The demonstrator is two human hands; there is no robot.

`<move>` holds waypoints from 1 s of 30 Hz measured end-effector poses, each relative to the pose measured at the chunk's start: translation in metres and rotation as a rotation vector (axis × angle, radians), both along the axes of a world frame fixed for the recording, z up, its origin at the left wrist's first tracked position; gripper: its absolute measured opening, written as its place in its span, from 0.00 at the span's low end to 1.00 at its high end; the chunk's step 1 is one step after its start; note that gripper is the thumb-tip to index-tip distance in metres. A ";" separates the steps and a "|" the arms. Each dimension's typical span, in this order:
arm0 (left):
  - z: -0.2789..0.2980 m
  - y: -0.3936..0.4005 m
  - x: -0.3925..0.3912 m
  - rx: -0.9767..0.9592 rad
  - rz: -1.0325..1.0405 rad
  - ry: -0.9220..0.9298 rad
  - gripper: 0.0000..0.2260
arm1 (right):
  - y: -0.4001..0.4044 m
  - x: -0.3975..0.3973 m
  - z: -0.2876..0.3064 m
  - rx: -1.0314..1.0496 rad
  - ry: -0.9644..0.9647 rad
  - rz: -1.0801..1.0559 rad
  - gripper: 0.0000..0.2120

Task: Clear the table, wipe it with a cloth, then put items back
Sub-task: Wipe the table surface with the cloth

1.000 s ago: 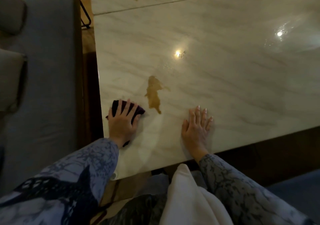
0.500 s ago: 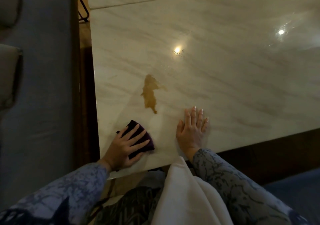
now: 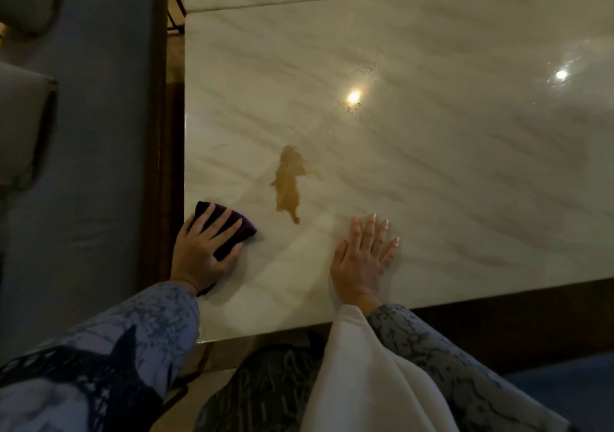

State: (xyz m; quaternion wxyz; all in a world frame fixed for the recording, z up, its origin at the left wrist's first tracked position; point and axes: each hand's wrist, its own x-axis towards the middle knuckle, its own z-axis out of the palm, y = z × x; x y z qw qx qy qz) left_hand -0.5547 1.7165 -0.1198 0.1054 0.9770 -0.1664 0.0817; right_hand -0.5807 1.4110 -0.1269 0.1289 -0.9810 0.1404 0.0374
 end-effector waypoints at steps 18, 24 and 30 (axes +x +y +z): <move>-0.011 0.040 0.151 -0.028 -0.332 -0.060 0.19 | 0.006 0.004 0.004 -0.057 -0.048 -0.080 0.26; -0.011 0.043 0.197 -0.015 -0.360 -0.026 0.20 | 0.012 0.003 0.009 -0.090 0.066 -0.095 0.27; -0.007 0.036 0.214 0.013 -0.323 0.032 0.23 | 0.016 0.006 0.014 0.058 0.152 -0.193 0.31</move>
